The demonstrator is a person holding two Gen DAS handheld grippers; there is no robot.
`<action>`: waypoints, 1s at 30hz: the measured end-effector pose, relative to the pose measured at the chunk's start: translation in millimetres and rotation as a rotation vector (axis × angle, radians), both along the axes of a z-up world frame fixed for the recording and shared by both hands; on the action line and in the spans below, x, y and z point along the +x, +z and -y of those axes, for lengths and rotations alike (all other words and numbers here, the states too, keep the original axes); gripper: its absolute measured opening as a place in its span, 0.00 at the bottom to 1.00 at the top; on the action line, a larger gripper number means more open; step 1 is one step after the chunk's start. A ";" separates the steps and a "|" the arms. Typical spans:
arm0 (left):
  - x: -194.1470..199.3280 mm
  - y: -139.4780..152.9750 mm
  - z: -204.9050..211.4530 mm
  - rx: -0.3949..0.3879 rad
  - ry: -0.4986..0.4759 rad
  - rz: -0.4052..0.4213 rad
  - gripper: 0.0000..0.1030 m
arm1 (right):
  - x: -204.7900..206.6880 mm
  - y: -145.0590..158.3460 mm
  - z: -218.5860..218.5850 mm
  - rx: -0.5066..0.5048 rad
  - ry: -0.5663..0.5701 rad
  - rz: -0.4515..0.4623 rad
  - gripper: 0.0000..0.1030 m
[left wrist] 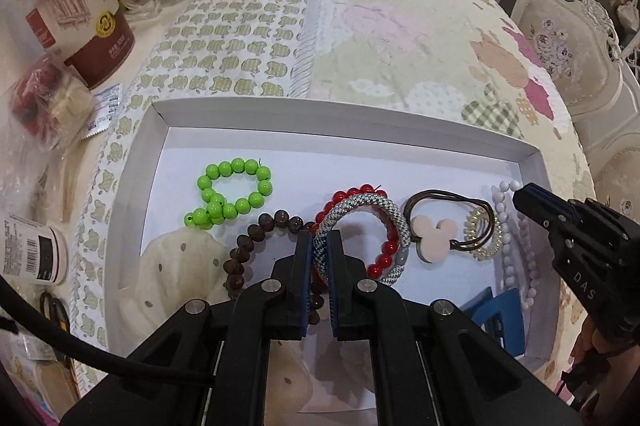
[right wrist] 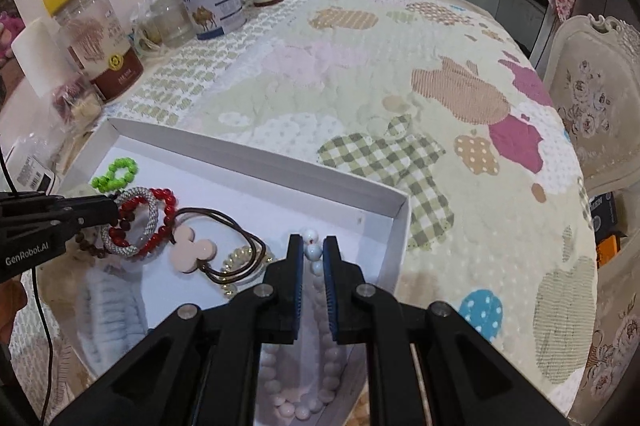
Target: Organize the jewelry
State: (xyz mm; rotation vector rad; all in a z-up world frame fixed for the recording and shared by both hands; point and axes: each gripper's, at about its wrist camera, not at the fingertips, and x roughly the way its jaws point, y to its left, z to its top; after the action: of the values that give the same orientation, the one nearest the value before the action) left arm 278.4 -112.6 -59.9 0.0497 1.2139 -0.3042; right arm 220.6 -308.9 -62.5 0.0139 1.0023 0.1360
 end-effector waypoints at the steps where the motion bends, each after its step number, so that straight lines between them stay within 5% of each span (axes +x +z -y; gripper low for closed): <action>1: 0.2 0.1 0.7 0.002 -0.002 0.002 0.06 | 0.4 -1.0 -1.0 -0.003 0.003 -0.003 0.13; 6: -0.1 0.1 2.5 -0.001 -0.004 -0.005 0.06 | -3.2 4.9 -6.0 -0.003 0.019 0.022 0.39; 9: -1.8 0.7 2.1 0.002 -0.004 -0.007 0.18 | -8.0 11.0 -5.1 0.018 0.010 0.038 0.40; 14: -7.3 7.4 1.4 0.005 -0.004 0.014 0.23 | -19.5 18.5 -3.0 0.067 -0.018 0.054 0.40; 30: -40.0 41.0 -7.8 0.031 0.010 0.130 0.24 | -60.5 26.8 -23.8 0.102 -0.128 0.062 0.52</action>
State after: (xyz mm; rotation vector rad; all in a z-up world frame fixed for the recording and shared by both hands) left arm 238.4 -104.9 -19.0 0.0892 1.0896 -0.2690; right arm 160.2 -285.2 -35.6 0.1659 0.9285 0.0704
